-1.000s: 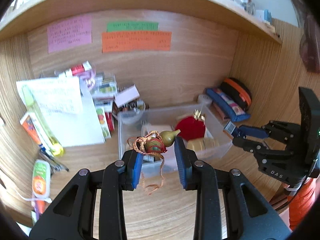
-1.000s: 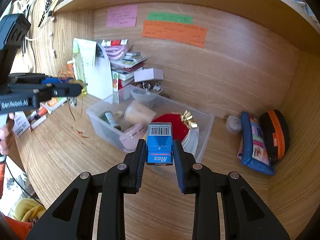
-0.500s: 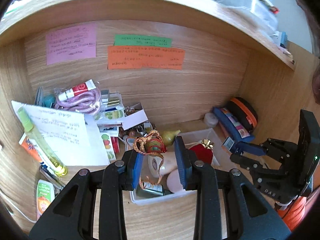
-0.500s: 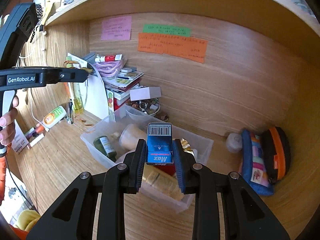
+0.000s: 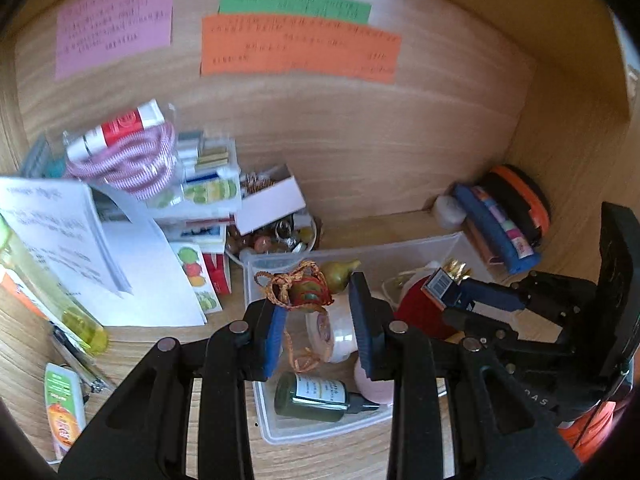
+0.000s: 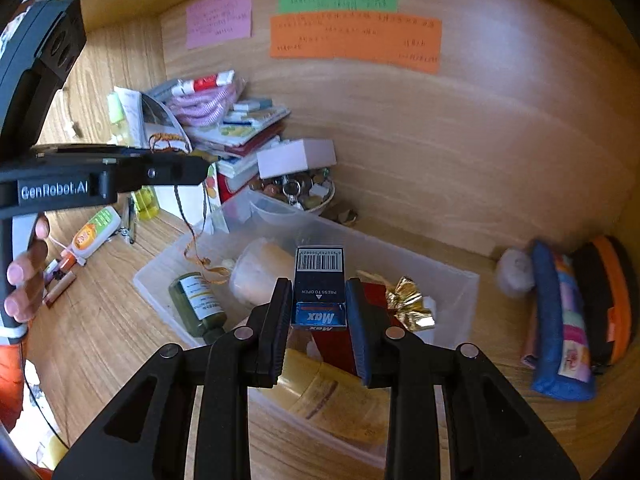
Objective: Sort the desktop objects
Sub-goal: 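Open the left gripper to drop the charm while the right drops the card pack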
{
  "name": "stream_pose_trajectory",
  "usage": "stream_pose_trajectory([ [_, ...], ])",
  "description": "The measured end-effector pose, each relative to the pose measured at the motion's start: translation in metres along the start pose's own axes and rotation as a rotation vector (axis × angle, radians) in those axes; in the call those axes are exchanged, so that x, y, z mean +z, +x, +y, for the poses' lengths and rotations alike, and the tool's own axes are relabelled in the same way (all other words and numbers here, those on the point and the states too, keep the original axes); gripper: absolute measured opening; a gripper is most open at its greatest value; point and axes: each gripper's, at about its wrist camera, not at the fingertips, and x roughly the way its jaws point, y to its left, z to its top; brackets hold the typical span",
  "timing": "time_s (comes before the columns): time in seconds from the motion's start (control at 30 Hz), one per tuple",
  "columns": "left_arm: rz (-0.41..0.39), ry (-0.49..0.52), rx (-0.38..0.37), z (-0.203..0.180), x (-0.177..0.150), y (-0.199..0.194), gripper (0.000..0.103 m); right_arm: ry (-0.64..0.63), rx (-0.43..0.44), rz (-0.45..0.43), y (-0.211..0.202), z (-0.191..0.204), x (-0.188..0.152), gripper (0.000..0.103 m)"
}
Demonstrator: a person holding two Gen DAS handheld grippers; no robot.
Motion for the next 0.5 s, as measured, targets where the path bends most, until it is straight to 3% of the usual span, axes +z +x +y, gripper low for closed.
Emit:
stream_pose_trajectory([
  [0.5, 0.065, 0.034, 0.050, -0.006, -0.030, 0.050, 0.031, -0.014, -0.008, 0.030, 0.035, 0.001, -0.010, 0.025],
])
